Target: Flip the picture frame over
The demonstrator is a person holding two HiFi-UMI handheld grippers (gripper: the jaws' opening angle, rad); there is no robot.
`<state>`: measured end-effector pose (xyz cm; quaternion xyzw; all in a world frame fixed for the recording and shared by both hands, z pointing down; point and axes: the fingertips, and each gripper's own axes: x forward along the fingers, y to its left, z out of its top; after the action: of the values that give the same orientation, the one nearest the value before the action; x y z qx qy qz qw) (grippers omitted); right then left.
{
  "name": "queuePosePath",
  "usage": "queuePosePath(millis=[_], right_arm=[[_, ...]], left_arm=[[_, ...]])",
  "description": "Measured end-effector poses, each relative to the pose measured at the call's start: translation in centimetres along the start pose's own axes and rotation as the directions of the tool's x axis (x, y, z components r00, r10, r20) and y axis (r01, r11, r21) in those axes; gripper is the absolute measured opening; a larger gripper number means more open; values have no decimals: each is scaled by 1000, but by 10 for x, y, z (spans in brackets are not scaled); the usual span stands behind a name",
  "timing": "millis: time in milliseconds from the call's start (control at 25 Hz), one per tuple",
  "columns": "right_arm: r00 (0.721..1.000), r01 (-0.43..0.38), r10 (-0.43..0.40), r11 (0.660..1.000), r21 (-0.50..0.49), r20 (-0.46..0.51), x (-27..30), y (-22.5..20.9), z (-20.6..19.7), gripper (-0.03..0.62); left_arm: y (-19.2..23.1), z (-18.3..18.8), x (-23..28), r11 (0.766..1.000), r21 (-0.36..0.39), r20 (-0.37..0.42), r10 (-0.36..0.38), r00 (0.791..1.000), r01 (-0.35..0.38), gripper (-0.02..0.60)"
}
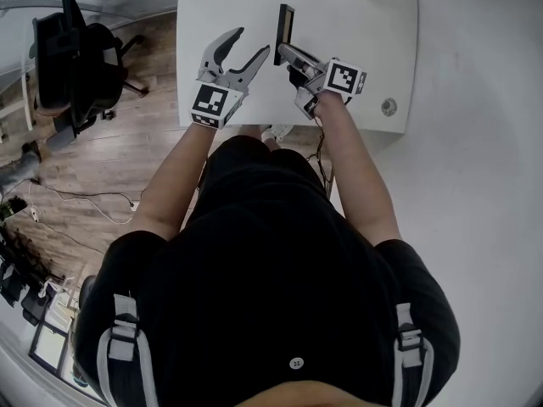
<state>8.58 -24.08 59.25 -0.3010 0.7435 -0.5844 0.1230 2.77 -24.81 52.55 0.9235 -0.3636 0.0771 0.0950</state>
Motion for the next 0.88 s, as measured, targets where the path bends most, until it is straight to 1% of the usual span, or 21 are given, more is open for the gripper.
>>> queuePosePath(millis=[200, 360, 640, 880], right_arm=[[999, -42, 40, 995, 90, 22, 3, -15, -5, 49], [998, -53, 50, 988, 144, 25, 4, -32, -11, 49], [995, -96, 90, 972, 214, 39, 6, -47, -16, 49], [993, -114, 108, 962, 246, 37, 7, -61, -21, 49]], left_arm=[[3, -6, 1, 1000, -2, -10, 3, 1000, -3, 252], [3, -12, 2, 1000, -6, -20, 2, 1000, -2, 251], [2, -20, 3, 1000, -11, -34, 3, 999, -3, 250], [5, -22, 3, 1000, -18, -42, 0, 999, -1, 249]])
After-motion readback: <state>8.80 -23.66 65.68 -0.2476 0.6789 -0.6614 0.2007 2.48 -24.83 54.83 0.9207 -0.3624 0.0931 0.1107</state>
